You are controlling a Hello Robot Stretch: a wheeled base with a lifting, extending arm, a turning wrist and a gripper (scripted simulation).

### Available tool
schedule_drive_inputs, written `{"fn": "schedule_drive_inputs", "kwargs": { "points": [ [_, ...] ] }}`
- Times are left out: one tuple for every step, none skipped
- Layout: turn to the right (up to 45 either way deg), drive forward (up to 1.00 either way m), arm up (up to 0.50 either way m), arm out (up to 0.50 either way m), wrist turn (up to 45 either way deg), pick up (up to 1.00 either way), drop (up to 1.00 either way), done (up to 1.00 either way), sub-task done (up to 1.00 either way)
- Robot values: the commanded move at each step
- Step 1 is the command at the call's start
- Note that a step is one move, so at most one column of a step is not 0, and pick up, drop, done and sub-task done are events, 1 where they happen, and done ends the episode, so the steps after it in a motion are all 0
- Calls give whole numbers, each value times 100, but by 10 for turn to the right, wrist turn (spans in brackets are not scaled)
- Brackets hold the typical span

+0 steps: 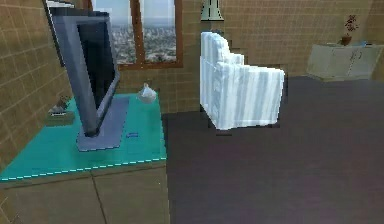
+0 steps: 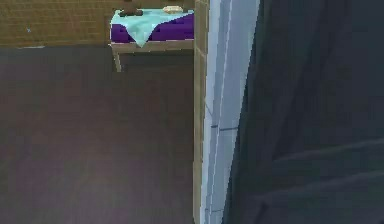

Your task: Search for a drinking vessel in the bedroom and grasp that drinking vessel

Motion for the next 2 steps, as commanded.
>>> {"fn": "schedule_drive_inputs", "kwargs": {
  "points": [
    [330,0,0,0,0,0,0,0,0],
    [0,25,0,0,0,0,0,0,0]
  ]
}}
